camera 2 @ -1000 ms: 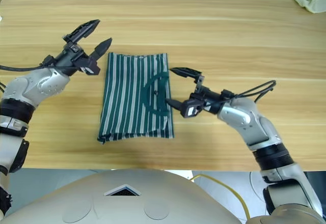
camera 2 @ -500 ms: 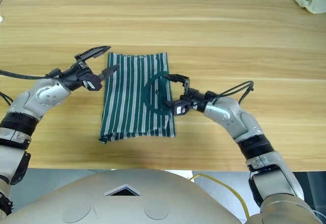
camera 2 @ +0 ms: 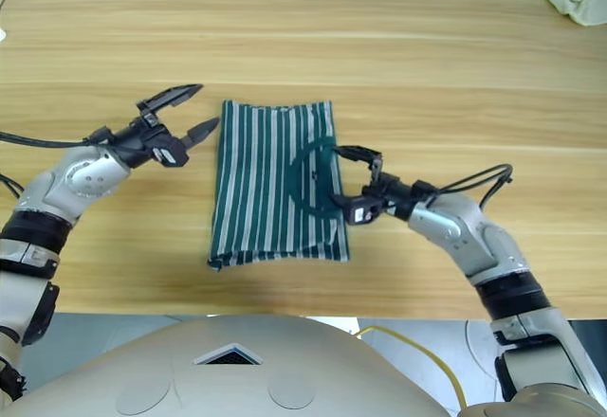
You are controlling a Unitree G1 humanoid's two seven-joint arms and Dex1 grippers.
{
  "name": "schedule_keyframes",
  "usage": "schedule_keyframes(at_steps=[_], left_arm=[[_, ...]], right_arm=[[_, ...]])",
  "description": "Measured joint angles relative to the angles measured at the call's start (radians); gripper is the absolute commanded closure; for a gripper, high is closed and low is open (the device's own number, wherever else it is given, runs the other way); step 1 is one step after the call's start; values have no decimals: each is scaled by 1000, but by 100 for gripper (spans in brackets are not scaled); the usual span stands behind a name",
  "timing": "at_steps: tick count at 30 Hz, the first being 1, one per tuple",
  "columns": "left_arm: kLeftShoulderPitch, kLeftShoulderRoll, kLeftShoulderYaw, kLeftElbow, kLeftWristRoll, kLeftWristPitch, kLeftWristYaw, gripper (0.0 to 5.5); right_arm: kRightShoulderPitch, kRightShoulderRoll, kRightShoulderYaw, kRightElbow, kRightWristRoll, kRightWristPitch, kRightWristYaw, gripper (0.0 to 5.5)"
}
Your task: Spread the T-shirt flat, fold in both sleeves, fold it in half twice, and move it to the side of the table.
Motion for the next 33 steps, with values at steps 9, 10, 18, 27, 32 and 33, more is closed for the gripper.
schedule_keyframes(at_steps=[9, 10, 18, 27, 32, 33], left_arm=[[172, 113, -64, -226, -461, 20, -425, 123], [203, 138, -69, -273, -509, 34, -471, 118], [442, 335, -30, -576, -755, 145, -710, 12], [571, 321, 28, -639, -714, 139, -776, 12], [581, 285, 49, -543, -560, 116, -762, 12], [581, 278, 51, -526, -535, 112, -757, 12]], right_arm=[[65, -36, -95, -172, 213, -18, 72, 10], [87, -55, -99, -188, 231, -25, 91, 10], [252, -176, -128, -250, 284, -88, 219, 10], [325, -216, -123, -209, 190, -154, 260, 10], [321, -212, -102, -178, 173, -181, 265, 10], [317, -212, -100, -166, 173, -188, 264, 10]])
